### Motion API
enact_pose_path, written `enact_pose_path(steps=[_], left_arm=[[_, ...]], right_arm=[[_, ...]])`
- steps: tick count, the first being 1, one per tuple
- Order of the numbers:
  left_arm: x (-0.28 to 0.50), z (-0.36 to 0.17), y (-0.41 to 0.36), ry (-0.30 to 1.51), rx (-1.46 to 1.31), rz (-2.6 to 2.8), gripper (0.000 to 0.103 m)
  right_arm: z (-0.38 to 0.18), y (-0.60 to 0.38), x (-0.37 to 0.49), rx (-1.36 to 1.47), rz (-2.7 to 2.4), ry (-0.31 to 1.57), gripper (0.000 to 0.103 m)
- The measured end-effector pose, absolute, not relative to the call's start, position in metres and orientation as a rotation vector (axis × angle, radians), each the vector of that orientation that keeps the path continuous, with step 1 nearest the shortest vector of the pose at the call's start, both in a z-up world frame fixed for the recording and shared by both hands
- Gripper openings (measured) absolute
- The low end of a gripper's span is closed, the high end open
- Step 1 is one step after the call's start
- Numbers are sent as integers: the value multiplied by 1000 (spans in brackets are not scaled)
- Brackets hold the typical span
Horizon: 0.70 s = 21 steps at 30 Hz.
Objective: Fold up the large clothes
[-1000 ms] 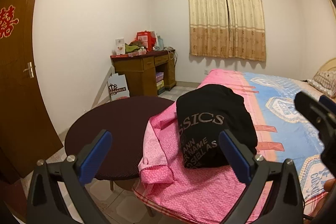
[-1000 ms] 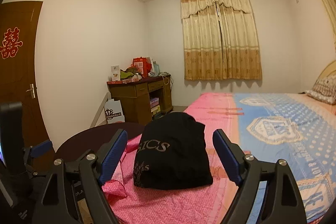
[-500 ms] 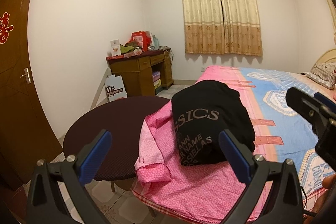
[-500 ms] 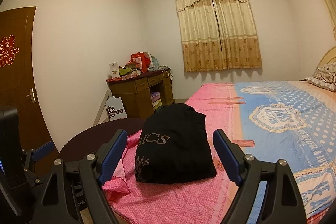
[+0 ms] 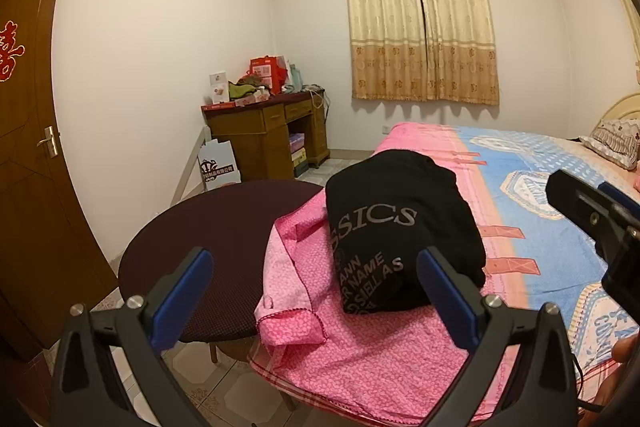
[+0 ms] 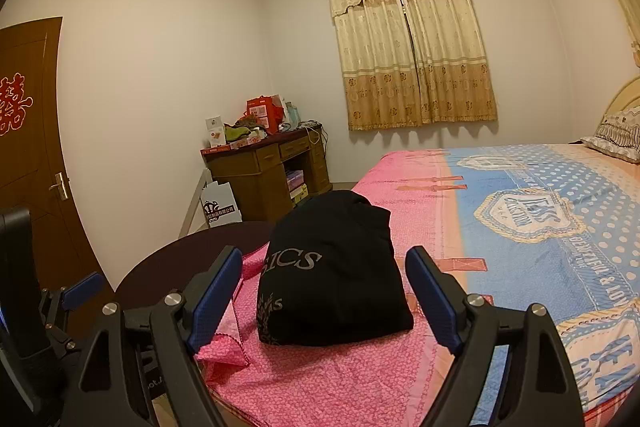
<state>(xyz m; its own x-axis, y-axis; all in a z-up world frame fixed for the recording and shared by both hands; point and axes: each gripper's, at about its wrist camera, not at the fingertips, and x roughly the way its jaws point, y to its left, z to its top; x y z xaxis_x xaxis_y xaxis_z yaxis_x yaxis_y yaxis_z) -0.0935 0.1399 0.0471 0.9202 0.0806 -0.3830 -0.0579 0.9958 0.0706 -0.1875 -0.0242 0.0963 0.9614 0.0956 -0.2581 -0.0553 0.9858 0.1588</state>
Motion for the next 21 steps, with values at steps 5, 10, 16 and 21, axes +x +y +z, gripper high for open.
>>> enact_pose_path(steps=[5,10,16,21], left_arm=[[-93,47,141,397,57,71,103],[-92,46,141,397,58,72,103],[-91,46,143,407,51,80,103],[-87,45,144,430,48,96,103]], right_arm=[[96,-25,-187,152,80,272,85],[96,-24,-187,153,80,272,85],[94,-24,-186,153,81,276,85],[92,-24,-185,154,81,279,85]])
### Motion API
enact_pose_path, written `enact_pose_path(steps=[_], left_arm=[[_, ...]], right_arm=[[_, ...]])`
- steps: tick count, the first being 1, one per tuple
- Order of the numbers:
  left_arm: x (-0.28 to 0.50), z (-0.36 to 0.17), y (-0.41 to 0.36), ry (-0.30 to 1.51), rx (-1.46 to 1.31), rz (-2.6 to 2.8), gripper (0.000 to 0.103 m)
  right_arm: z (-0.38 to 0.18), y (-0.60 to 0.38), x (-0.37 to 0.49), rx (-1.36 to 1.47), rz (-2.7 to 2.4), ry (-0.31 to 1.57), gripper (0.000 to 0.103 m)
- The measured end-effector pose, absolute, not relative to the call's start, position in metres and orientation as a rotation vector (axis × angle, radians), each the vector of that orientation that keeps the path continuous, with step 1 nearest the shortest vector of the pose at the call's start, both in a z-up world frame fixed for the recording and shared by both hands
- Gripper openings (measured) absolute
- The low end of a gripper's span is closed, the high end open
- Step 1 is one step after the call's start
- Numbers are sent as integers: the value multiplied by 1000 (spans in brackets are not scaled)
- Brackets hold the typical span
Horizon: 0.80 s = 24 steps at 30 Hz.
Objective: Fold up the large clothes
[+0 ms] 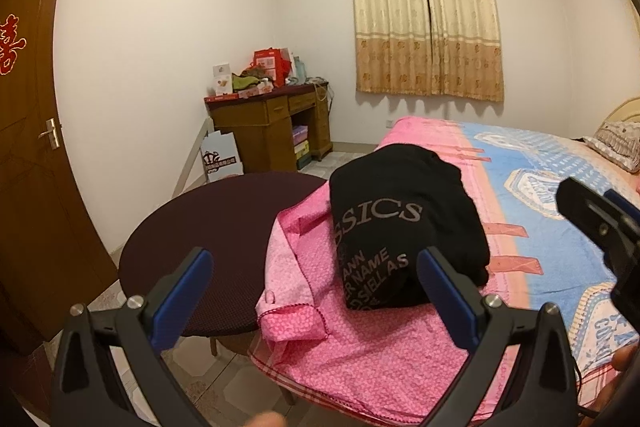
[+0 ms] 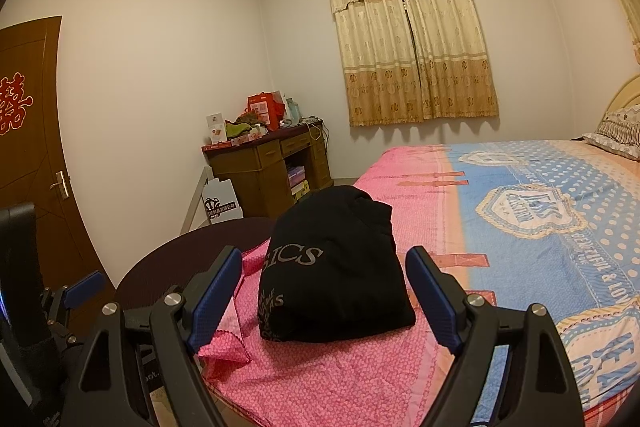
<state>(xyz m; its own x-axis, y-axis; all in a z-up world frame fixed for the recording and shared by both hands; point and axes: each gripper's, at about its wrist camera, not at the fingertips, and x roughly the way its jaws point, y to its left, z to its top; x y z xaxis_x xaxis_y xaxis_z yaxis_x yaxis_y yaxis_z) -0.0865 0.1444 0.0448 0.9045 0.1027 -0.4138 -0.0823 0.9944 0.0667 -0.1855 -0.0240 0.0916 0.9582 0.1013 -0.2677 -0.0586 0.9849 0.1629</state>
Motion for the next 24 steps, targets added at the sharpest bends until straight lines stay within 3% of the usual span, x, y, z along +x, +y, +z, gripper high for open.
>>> enact_pose_path(steps=[24], left_arm=[[-75,42,151,452,33,101,103]], right_arm=[[84,-30,-186,157,77,287,85]])
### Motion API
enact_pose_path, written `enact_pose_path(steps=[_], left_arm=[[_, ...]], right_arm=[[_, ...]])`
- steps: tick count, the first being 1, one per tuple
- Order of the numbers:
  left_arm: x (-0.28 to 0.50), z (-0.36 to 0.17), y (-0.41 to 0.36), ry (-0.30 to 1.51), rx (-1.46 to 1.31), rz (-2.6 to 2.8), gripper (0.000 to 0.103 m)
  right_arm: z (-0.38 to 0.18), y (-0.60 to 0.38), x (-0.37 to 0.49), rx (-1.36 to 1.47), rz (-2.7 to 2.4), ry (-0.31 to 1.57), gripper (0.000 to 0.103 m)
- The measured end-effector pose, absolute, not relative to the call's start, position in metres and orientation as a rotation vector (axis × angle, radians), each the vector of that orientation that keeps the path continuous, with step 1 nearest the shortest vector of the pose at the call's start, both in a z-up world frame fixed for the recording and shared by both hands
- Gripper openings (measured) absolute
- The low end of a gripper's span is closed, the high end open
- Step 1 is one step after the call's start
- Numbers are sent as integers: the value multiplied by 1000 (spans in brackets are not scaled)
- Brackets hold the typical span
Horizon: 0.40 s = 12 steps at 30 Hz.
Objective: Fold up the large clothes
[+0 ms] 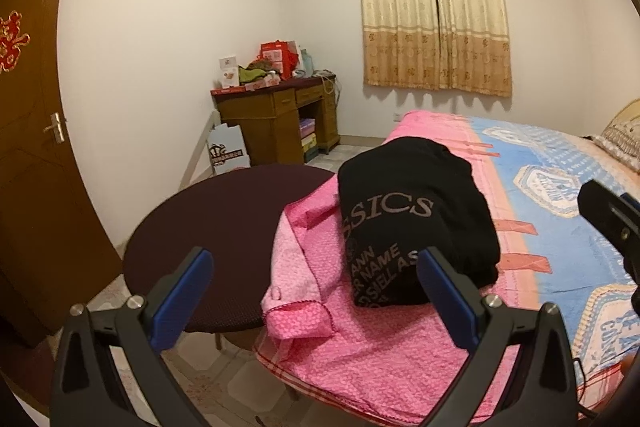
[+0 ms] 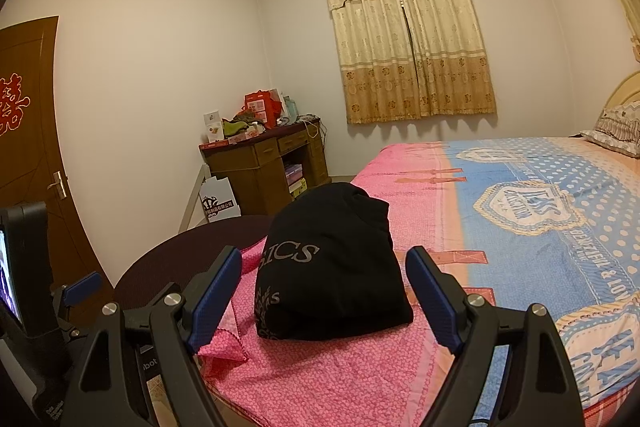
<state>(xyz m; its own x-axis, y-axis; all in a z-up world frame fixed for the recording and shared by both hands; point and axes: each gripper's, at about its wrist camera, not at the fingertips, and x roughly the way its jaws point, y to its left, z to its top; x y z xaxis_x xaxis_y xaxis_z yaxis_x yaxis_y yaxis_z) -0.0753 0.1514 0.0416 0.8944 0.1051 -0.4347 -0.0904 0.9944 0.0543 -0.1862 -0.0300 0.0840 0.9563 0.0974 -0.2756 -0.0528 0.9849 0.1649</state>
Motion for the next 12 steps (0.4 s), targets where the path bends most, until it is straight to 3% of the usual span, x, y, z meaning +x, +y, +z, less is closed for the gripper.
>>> enact_pose_path(steps=[12], left_arm=[[-71,33,145,463,61,85,103]], right_arm=[[80,-33,-185,175,68,303,85]])
